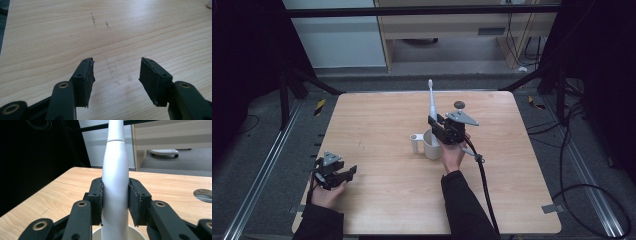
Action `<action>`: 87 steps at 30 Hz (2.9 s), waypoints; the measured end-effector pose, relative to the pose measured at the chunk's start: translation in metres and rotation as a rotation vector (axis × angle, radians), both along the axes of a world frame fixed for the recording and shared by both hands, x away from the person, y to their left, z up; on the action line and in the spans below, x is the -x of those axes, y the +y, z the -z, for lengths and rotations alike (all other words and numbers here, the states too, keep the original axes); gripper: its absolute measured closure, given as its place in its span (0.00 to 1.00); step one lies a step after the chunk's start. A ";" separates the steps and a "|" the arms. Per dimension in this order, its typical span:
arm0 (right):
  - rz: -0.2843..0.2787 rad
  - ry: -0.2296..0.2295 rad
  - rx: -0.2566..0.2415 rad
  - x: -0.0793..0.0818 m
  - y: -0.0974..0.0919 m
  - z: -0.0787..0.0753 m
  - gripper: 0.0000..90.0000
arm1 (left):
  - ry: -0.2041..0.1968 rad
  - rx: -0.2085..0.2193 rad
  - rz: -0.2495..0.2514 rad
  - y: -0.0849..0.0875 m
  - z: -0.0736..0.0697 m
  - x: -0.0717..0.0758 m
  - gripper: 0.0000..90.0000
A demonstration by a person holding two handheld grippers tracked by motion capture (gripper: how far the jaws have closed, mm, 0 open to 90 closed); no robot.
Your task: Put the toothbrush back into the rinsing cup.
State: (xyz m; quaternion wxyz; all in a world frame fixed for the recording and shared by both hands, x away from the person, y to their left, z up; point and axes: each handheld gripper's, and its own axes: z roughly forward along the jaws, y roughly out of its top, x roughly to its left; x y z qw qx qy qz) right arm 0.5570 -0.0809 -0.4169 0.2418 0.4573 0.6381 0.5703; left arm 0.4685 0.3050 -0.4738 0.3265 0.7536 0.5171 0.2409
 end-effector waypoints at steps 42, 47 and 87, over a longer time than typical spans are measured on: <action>-0.051 0.163 0.145 0.008 -0.004 0.026 0.73 | 0.004 -0.002 0.001 0.000 0.000 0.000 0.49; -0.057 0.152 0.156 0.010 -0.006 0.022 0.72 | 0.005 -0.002 0.002 0.000 0.000 0.000 0.49; -0.044 0.182 0.276 0.092 -0.105 0.019 0.20 | 0.003 -0.004 0.013 -0.003 0.002 0.001 0.46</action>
